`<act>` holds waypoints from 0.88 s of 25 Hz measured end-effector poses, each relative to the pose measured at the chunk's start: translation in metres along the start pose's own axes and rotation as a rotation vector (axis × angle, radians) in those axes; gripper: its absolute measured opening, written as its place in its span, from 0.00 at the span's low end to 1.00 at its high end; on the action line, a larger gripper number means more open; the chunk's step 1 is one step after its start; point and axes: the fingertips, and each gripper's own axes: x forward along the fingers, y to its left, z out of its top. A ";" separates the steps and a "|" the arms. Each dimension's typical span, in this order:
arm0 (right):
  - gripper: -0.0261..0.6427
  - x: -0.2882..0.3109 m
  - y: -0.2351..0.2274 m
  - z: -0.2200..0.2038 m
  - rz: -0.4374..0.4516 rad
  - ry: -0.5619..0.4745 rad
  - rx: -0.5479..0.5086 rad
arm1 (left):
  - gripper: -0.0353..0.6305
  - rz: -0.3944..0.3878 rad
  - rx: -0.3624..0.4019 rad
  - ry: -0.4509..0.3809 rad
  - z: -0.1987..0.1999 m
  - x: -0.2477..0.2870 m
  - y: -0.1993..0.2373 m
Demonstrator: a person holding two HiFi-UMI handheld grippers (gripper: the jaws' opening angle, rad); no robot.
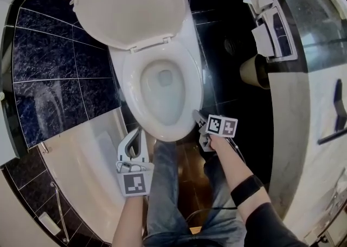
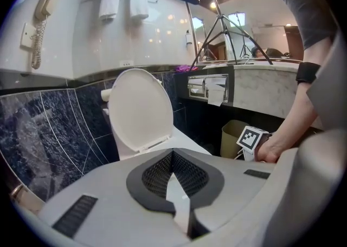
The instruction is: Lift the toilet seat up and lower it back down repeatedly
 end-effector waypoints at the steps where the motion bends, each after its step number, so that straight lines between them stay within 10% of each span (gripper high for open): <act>1: 0.25 0.000 -0.001 0.000 0.004 -0.004 0.017 | 0.05 0.000 -0.002 0.003 -0.002 0.000 0.001; 22: 0.22 -0.021 0.018 0.009 0.060 0.004 0.072 | 0.05 -0.029 -0.030 0.032 -0.019 -0.007 -0.014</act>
